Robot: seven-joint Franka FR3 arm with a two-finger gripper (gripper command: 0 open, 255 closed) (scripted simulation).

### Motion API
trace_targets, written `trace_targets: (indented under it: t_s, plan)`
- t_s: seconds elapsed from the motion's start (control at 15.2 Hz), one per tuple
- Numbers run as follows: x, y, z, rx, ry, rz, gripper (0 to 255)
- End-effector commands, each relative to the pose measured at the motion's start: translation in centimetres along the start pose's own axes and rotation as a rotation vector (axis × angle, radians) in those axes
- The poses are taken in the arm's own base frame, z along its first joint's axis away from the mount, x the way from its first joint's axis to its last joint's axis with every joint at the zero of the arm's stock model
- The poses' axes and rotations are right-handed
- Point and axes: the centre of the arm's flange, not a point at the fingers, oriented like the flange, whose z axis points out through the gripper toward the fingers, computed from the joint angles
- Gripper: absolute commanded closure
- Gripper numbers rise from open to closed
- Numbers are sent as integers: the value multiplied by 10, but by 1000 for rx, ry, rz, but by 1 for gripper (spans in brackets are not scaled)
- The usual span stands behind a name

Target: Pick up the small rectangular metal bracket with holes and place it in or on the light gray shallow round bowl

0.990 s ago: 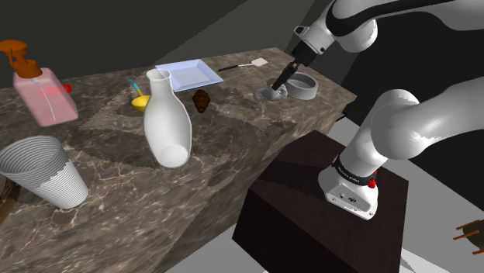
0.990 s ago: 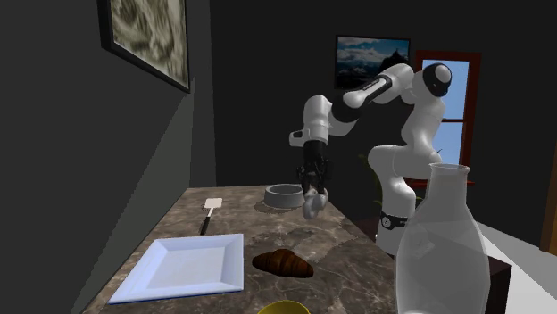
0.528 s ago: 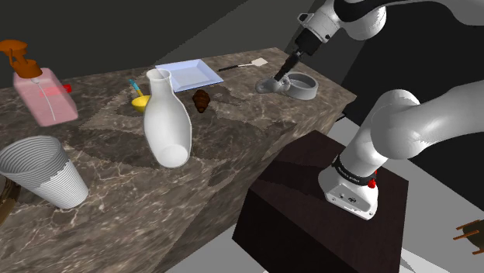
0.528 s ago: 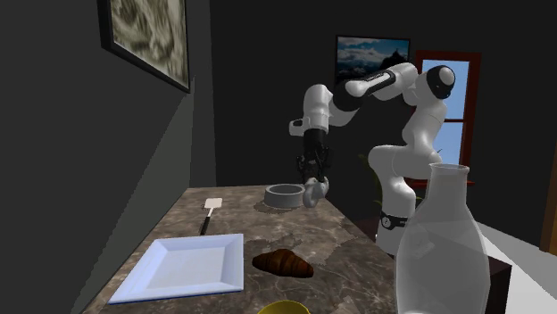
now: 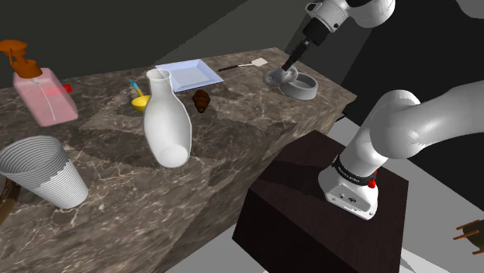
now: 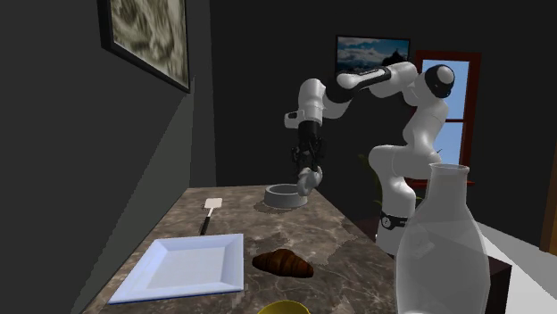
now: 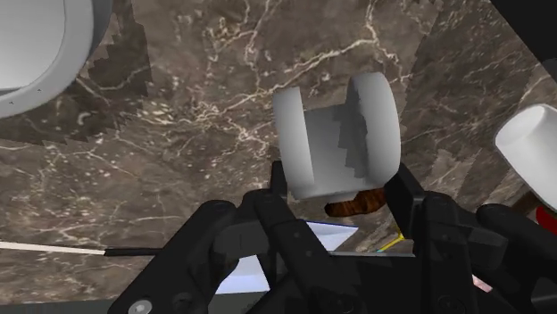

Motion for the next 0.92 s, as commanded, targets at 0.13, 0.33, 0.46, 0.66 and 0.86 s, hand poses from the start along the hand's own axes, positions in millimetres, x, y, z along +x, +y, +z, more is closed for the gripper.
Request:
trace_targets:
  t_s: [0.13,0.33,0.46,0.66,0.86]
  plan:
    - [-15,46,-23,0,0,-1,255]
    - [-24,81,-40,0,0,-1,255]
    - [-30,104,-52,0,0,-1,255]
    - [-40,138,-69,0,0,-1,255]
    - [-49,170,-85,0,0,-1,255]
